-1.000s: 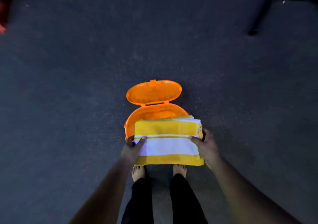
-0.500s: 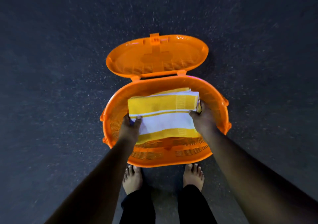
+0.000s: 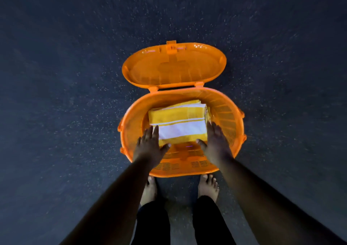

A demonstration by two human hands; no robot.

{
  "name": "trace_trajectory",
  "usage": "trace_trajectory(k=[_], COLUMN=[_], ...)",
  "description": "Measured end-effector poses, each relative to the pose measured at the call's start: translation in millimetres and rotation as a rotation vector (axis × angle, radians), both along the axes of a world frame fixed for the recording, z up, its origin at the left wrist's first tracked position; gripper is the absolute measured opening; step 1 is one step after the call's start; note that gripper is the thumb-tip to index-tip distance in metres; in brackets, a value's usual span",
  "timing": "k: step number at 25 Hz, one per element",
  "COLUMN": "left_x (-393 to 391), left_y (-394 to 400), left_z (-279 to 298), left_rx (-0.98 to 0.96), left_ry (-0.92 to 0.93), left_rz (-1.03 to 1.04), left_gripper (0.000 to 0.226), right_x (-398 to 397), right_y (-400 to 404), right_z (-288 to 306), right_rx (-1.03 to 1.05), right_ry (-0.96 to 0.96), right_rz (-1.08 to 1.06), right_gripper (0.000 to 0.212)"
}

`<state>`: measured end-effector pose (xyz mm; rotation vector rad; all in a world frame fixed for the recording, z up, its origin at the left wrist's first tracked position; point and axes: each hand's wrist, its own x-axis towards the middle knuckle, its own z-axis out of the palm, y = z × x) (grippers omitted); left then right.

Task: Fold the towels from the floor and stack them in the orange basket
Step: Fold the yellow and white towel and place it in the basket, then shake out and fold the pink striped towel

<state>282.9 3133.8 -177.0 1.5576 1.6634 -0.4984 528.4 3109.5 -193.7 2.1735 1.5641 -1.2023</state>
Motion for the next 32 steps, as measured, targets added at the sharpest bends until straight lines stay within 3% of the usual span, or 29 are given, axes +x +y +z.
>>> trace_trajectory(k=[3, 6, 10, 15, 23, 32], left_x=[3, 7, 9, 17, 94, 145], left_y=[-3, -12, -37, -71, -138, -407], left_z=[89, 219, 389, 508, 610, 675], left_rx=[0.017, 0.009, 0.039, 0.102, 0.186, 0.147], left_ry=[0.046, 0.039, -0.018, -0.158, -0.362, -0.541], left_rz=[-0.162, -0.219, -0.271, -0.491, -1.259, -1.952], left_gripper=[0.094, 0.099, 0.107, 0.103, 0.101, 0.101], right_x=[-14, -23, -23, -20, -61, -165], right_y=[-9, -26, -59, -122, -317, -587], right_z=[92, 213, 378, 519, 620, 668], right_rx=[-0.057, -0.053, 0.019, 0.161, 0.356, 0.495], right_ry=[-0.043, -0.032, 0.023, 0.018, -0.113, -0.356], right_rz=[0.087, 0.064, -0.084, -0.355, -1.095, -1.851], right_gripper=[0.087, 0.089, 0.092, 0.098, 0.1, 0.096])
